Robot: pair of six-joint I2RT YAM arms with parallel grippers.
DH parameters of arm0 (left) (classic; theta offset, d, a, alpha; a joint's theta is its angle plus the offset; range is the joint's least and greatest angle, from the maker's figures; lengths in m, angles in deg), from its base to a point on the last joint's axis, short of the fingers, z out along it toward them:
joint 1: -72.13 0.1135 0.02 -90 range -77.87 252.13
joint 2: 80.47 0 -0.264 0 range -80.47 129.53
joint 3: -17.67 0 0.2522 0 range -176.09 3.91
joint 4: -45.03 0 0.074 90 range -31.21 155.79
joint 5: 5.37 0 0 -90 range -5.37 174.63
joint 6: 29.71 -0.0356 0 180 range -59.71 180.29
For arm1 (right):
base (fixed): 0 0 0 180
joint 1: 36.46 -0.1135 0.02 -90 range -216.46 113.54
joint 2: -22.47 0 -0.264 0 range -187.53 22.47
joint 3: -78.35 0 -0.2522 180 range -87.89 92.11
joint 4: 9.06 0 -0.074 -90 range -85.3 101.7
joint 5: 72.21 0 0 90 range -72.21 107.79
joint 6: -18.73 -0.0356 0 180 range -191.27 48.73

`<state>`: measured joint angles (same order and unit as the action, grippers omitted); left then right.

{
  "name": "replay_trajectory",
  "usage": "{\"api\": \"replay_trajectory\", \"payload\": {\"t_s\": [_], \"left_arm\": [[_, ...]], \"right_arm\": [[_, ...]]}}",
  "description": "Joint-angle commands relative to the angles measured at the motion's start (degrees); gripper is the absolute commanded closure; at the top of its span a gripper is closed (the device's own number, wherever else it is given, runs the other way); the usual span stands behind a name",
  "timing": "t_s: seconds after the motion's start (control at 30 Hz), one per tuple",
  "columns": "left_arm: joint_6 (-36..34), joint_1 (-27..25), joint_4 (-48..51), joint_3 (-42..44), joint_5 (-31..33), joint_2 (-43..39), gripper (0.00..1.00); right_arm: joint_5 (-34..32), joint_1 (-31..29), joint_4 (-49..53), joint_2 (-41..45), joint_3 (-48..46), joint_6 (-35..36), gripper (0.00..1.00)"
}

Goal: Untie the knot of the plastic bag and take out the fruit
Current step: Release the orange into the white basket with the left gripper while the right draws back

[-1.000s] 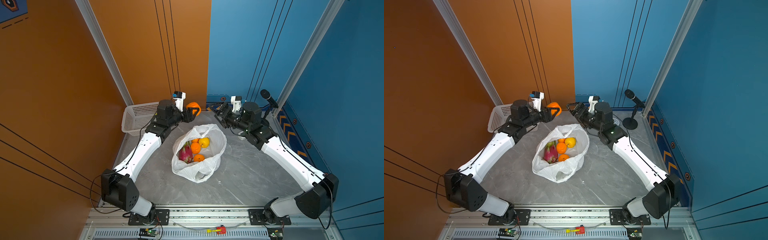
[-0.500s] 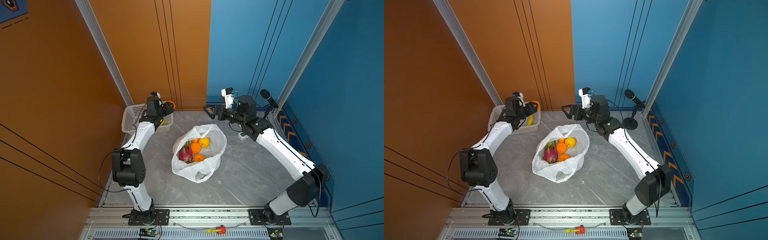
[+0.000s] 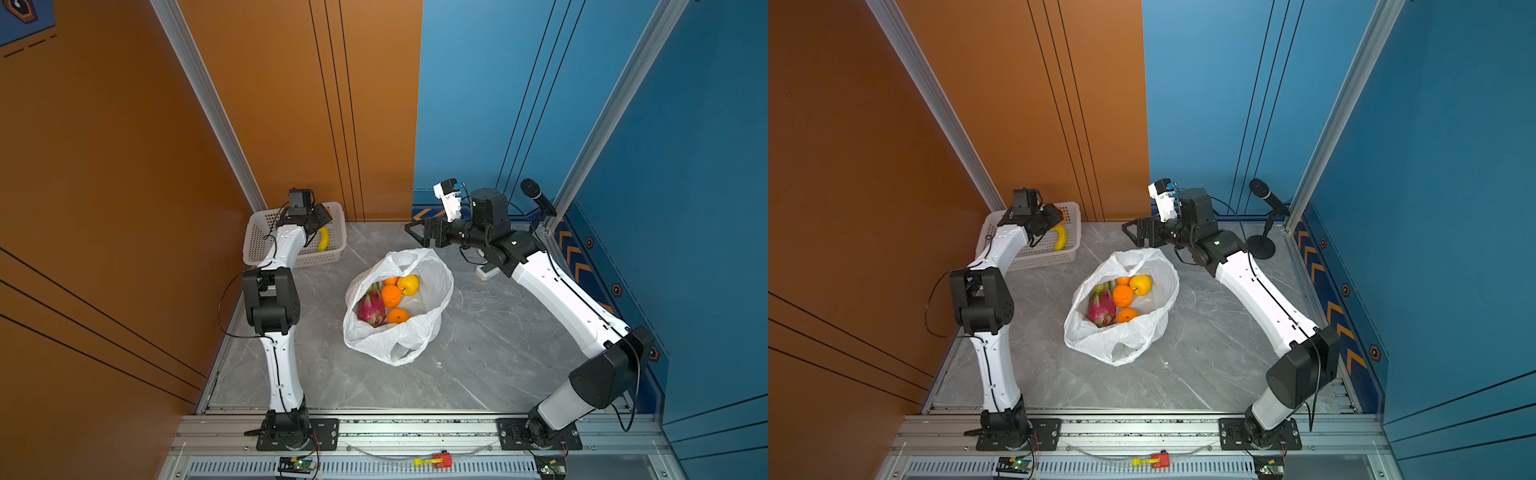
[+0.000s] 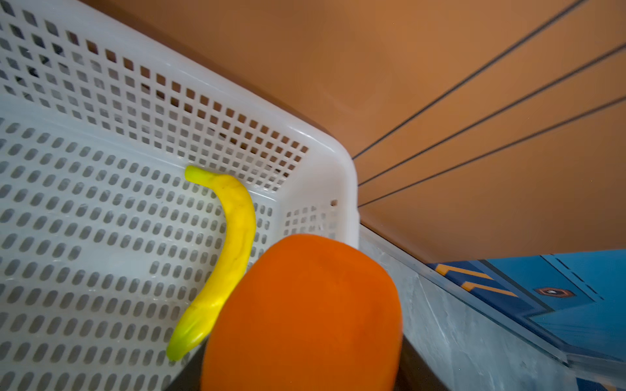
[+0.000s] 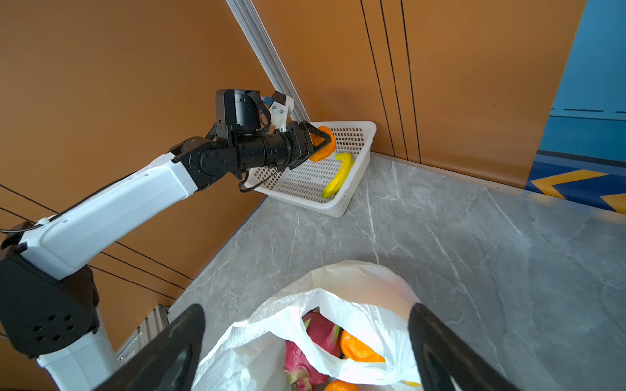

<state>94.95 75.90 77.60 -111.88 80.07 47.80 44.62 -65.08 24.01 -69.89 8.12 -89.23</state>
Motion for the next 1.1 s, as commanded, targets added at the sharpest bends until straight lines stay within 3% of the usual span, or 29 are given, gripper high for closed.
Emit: {"api": "replay_trajectory", "payload": {"t_s": [0.0, 0.17, 0.57, 0.67, 0.87, 1.07], "left_arm": [[3.34, 2.46, 6.42, -6.12, 3.91, 4.15, 0.65], [7.94, 5.02, 8.62, -11.77, 4.71, 10.25, 0.66], [12.25, 7.21, 8.62, -20.24, -2.68, 20.89, 0.63], [11.94, 7.21, 8.72, -20.22, -3.46, 21.54, 0.53], [11.86, 7.23, 8.79, -20.36, -3.37, 20.83, 0.23], [10.95, 6.91, 8.79, -20.27, -3.21, 16.92, 0.08]], "right_arm": [[-0.2, 0.82, 3.07, -1.02, 1.72, 1.67, 0.06], [-0.29, 1.55, 3.46, -1.76, 2.64, 2.28, 0.06], [4.22, 1.9, 1.87, -3.5, 4.34, 6.02, 0.06], [4.15, 1.9, 2.0, -4.3, 4.91, 5.89, 0.06], [4.2, 1.9, 1.87, -5.43, 6.24, 5.86, 0.06], [4.32, 1.9, 2.14, -4.66, 5.25, 5.4, 0.06]]}}
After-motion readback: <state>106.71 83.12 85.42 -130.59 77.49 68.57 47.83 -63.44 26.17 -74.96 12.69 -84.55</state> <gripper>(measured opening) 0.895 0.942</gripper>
